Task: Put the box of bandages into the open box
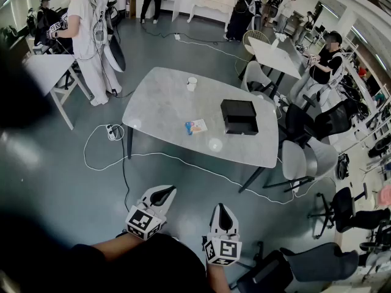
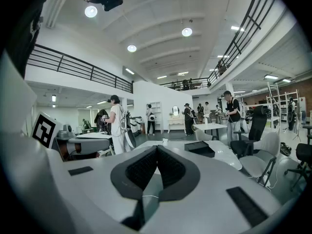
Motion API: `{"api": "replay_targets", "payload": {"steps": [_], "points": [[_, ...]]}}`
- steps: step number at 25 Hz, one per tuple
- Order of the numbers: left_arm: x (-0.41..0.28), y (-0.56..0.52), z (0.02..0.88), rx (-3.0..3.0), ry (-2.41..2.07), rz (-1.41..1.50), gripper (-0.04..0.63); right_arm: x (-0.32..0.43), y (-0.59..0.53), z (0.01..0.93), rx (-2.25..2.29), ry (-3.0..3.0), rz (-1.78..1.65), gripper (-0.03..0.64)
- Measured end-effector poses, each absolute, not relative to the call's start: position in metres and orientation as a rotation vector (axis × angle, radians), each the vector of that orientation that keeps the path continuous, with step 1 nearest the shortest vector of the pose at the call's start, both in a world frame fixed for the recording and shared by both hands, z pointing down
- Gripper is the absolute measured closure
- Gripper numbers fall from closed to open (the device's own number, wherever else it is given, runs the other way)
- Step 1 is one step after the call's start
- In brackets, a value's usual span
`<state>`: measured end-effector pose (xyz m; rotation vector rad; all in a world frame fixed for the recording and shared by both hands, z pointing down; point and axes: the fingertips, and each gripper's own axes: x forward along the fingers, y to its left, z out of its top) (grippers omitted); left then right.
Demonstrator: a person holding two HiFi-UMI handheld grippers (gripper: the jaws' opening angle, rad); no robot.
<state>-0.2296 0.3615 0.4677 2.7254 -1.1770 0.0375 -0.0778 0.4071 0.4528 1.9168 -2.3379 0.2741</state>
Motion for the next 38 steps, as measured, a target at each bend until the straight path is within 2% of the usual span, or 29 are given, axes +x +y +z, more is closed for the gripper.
{"api": "replay_targets", "payload": {"steps": [21,38], "points": [[-0.178,0.375,0.451,2.757,-1.217,0.026,0.578,-0.009,0.421,0.458,1.985,-2.347,0.34,0.604],[-0.178,0.189,0.443,2.786,-1.126,0.021,0.578,0.003,0.253,0.441,2.052,-2.224,0.306,0.604]]}}
